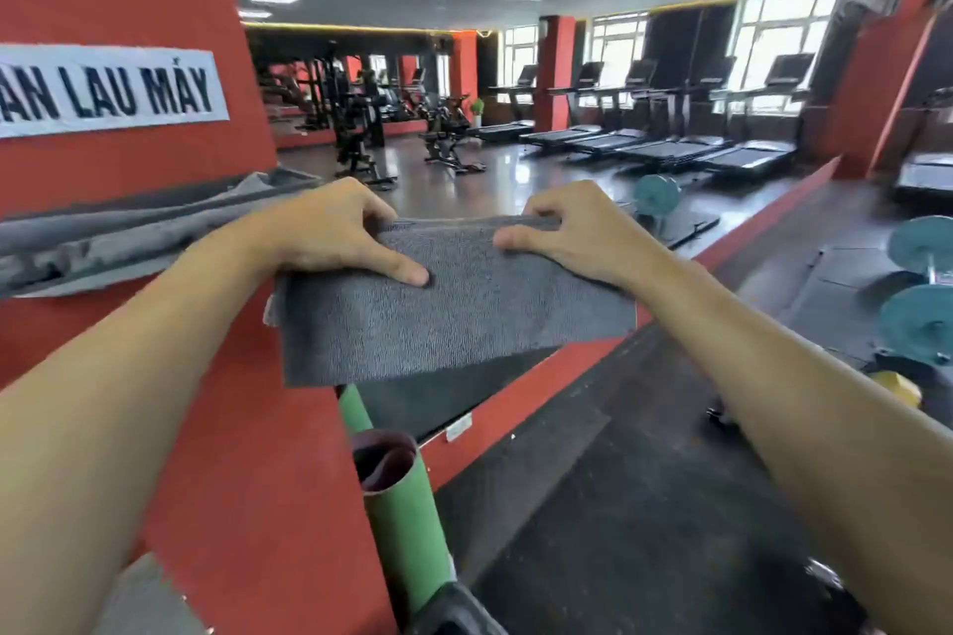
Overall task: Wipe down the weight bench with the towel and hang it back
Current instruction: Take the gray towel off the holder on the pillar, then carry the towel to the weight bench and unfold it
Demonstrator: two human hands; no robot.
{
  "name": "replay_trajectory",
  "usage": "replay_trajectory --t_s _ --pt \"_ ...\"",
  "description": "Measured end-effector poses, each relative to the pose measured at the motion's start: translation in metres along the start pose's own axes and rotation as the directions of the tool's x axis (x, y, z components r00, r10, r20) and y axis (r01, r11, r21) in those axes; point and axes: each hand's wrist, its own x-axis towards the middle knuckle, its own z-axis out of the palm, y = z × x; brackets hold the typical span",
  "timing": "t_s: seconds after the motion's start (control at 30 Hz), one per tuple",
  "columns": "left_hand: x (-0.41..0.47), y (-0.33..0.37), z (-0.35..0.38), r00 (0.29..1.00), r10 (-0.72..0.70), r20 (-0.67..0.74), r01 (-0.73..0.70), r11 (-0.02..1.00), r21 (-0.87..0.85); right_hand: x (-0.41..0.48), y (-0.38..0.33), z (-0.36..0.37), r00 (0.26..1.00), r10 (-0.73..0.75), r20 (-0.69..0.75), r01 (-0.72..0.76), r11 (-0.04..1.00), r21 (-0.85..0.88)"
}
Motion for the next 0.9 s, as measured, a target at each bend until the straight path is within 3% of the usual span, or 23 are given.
replay_trajectory --t_s 0.17,0.3,0.4,0.43,0.5,0.6,0.67,0.77,0.83,0.9 --pt "0.042 0.06 0.076 0.969 0.112 0.22 -0.103 0.993 -0.05 -0.1 0.05 -0.053 0.959 0.208 0.194 -0.209 0.978 -0.019" --pt "0.056 0.139 0.132 0.942 0.221 0.251 -0.191 0.972 -0.138 -0.192 0.087 -0.112 0.916 0.375 0.141 -0.379 0.925 0.0" --pt "0.056 0.209 0.17 0.933 0.311 0.18 -0.249 0.921 -0.301 -0.271 0.103 -0.166 0.883 0.467 0.046 -0.469 0.879 0.082" --pt "0.053 0.234 0.184 0.934 0.331 0.131 -0.257 0.881 -0.396 -0.3 0.106 -0.184 0.868 0.497 0.01 -0.494 0.859 0.136" --pt "0.044 0.284 0.218 0.925 0.374 0.072 -0.235 0.708 -0.666 -0.358 0.108 -0.216 0.836 0.548 -0.041 -0.514 0.806 0.292" --pt "0.02 0.364 0.275 0.922 0.368 0.118 -0.079 0.479 -0.874 -0.448 0.108 -0.267 0.774 0.617 -0.143 -0.514 0.743 0.428" --pt "0.002 0.422 0.312 0.918 0.36 0.168 0.014 0.393 -0.919 -0.508 0.109 -0.299 0.691 0.685 -0.231 -0.52 0.693 0.498" --pt "-0.025 0.512 0.366 0.9 0.358 0.25 0.157 0.27 -0.95 -0.595 0.105 -0.337 0.494 0.776 -0.393 -0.496 0.623 0.605" --pt "-0.044 0.571 0.398 0.873 0.374 0.314 0.231 0.251 -0.94 -0.649 0.097 -0.356 0.351 0.799 -0.488 -0.49 0.601 0.631" --pt "-0.067 0.627 0.427 0.873 0.397 0.285 0.191 0.261 -0.946 -0.702 0.088 -0.375 0.223 0.805 -0.55 -0.522 0.575 0.63"
